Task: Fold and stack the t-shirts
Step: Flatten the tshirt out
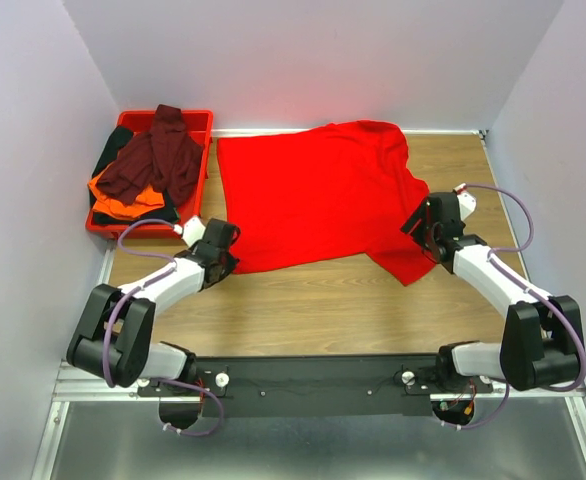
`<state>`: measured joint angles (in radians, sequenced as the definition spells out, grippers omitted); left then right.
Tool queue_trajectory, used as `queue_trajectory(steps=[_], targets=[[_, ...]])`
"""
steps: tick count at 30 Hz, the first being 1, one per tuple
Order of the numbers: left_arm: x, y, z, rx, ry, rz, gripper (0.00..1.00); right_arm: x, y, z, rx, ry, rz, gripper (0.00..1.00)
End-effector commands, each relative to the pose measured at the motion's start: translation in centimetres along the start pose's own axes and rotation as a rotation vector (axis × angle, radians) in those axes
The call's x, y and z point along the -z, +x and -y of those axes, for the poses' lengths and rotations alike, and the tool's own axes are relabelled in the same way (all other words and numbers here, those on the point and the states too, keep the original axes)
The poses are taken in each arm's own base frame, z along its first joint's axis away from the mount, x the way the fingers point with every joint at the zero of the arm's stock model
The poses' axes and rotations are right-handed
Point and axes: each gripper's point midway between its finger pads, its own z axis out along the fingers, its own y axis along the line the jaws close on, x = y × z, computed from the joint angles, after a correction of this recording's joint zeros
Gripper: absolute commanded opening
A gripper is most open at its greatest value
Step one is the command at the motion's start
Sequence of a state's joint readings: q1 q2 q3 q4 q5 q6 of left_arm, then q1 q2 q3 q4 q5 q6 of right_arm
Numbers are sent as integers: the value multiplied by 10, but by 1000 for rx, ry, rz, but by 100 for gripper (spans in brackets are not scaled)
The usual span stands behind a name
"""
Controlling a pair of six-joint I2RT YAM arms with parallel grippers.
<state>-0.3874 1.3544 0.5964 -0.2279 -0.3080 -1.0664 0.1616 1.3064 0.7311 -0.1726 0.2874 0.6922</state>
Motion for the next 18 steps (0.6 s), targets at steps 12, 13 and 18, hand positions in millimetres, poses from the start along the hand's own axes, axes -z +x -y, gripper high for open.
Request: queue_trajectory(steps=[12, 13, 18], targets=[[-7, -76, -15, 67, -17, 134, 0, 6, 51, 26, -17, 13, -114, 74], [-8, -76, -15, 64, -20, 130, 0, 6, 60, 29, -8, 20, -126, 73], [-11, -74, -15, 54, -11, 122, 0, 25, 89, 15, 47, -48, -158, 65]])
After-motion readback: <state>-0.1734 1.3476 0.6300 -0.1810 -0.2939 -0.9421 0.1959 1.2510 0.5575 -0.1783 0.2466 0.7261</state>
